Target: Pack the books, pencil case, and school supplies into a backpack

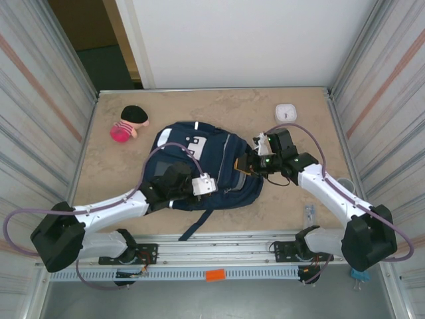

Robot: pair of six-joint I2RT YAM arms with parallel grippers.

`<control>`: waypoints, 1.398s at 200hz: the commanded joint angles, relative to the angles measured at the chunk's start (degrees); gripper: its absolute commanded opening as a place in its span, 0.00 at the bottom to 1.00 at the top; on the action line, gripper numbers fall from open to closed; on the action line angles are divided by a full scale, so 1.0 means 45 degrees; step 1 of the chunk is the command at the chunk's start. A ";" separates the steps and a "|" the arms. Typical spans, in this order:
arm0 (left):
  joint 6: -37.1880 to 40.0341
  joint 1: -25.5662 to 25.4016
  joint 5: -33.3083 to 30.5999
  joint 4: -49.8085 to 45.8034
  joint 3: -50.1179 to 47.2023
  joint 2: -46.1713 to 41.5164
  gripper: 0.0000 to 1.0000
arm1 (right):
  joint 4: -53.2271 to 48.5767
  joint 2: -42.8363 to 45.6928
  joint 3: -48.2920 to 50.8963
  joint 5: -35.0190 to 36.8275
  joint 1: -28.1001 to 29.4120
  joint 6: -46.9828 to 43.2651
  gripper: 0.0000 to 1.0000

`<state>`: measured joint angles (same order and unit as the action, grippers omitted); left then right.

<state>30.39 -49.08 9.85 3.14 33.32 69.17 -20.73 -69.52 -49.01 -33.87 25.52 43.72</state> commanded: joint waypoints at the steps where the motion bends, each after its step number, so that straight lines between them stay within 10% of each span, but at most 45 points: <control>1: -0.2293 0.0112 0.1437 0.1077 -0.0372 -0.0256 0.00 | -0.1717 0.1052 -0.0648 0.2840 0.0485 -0.0682 0.34; 64: -0.6331 0.0957 0.3136 0.1753 -0.0324 0.0471 0.00 | -0.5493 0.4065 -0.0791 1.1216 0.5665 0.0674 0.37; 113: -0.7264 0.1659 0.4505 0.1562 -0.0128 0.0429 0.00 | -0.4482 0.2287 -0.0546 1.3267 0.9203 0.2019 0.42; 193: -0.7681 0.1780 0.5322 0.1519 0.0251 0.0656 0.00 | -0.1936 -0.1130 -0.1251 1.2984 0.9107 0.1730 0.48; 279: -0.7092 0.1965 0.3751 -0.0217 0.0383 0.0134 0.00 | -0.5828 -0.0856 -0.1810 1.4832 0.8099 0.2822 0.02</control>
<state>-1.65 -40.93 28.34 8.43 33.78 71.96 -37.60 -76.14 -56.38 27.03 64.45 54.28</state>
